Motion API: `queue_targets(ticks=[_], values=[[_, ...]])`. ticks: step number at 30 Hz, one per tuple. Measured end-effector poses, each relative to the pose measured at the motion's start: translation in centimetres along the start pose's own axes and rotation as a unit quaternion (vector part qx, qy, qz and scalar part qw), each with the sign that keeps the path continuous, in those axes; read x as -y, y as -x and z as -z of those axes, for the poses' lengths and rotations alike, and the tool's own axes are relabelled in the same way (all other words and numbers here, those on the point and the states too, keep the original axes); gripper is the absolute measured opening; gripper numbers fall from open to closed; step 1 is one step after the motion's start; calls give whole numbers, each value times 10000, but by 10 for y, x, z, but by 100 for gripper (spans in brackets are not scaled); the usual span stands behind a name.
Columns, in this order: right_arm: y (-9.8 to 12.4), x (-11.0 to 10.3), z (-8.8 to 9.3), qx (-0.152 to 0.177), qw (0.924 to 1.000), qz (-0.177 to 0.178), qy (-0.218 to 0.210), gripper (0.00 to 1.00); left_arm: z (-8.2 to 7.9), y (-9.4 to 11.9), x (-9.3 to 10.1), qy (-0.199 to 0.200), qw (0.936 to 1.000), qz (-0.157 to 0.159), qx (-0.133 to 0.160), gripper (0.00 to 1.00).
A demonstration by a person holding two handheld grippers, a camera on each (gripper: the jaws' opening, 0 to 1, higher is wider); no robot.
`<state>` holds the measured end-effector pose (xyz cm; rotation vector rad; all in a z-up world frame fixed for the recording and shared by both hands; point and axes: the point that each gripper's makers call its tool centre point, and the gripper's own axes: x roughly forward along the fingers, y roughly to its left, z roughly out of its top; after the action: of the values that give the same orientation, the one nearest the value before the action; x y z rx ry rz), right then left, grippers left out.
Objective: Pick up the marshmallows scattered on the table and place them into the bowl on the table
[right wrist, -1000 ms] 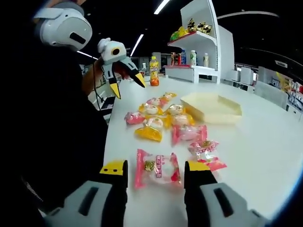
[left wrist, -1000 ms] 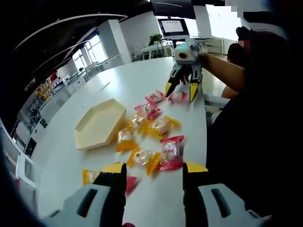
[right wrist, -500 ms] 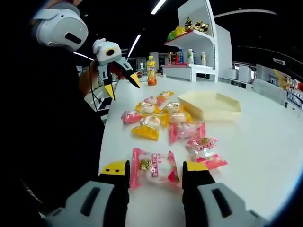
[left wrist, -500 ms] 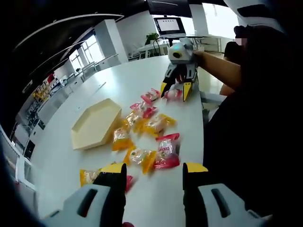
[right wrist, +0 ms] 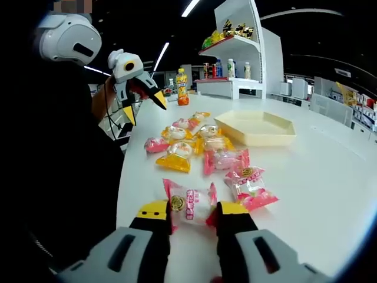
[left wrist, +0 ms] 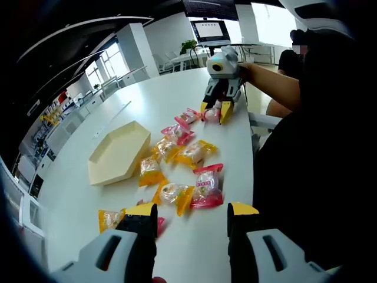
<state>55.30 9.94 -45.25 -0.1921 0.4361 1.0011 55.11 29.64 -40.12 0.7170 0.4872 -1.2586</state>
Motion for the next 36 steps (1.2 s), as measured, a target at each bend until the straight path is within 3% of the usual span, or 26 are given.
queue_targets(ticks=[25, 29, 36], values=[[0, 4, 1, -28, 10000, 67, 6, 27, -3, 1, -1, -13, 10000, -34, 36, 47], [1, 5, 1, 7, 10000, 78, -9, 27, -13, 7, 0, 70, 9996, -11, 290, 47], [0, 5, 0, -4, 9999, 103, -38, 27, -20, 9, 6, 35, 9991, 124, 415, 47]])
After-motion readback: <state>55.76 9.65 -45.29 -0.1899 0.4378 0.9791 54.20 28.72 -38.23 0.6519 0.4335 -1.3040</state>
